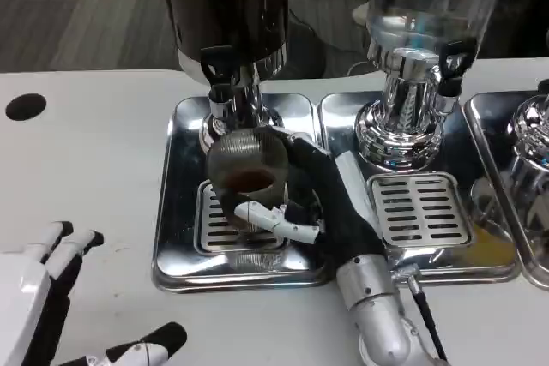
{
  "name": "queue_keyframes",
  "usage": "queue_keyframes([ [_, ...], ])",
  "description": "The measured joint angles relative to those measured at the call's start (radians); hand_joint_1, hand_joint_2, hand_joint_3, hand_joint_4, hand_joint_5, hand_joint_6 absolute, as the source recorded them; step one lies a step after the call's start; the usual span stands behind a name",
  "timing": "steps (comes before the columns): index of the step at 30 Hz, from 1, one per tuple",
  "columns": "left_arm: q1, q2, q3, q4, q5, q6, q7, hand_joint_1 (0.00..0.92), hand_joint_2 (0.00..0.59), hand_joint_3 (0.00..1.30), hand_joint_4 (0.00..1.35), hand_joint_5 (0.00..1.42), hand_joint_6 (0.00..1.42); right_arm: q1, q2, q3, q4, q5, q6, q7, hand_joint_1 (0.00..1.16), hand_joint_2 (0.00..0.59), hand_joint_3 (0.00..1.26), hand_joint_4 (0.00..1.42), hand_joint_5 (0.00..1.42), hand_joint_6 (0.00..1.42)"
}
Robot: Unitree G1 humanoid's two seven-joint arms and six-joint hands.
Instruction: Grasp the cup under the faucet to collect the drink, then remove the cup.
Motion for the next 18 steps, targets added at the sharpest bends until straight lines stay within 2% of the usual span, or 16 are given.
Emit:
queue_keyframes([
  [9, -0.002, 0.000, -0.043, -0.001, 0.033, 0.032, -0.006, 0.000, 0.119, 0.20, 0.04, 0.18, 0.46, 0.058, -0.032, -0.006, -0.106, 0.004, 0.005, 0.051, 0.70, 0.074, 0.37, 0.32, 0.32, 0.12],
  [14, -0.014, 0.000, -0.085, -0.001, 0.043, 0.060, -0.010, 0.000, 0.119, 0.20, 0.04, 0.18, 0.46, 0.100, -0.046, -0.009, -0.220, 0.006, 0.054, 0.112, 0.70, 0.070, 0.37, 0.32, 0.32, 0.12],
  [18, -0.016, 0.000, -0.108, -0.002, 0.057, 0.071, -0.011, 0.000, 0.119, 0.20, 0.04, 0.19, 0.46, 0.120, -0.048, -0.010, -0.269, 0.008, 0.079, 0.137, 0.69, 0.059, 0.37, 0.32, 0.33, 0.12],
])
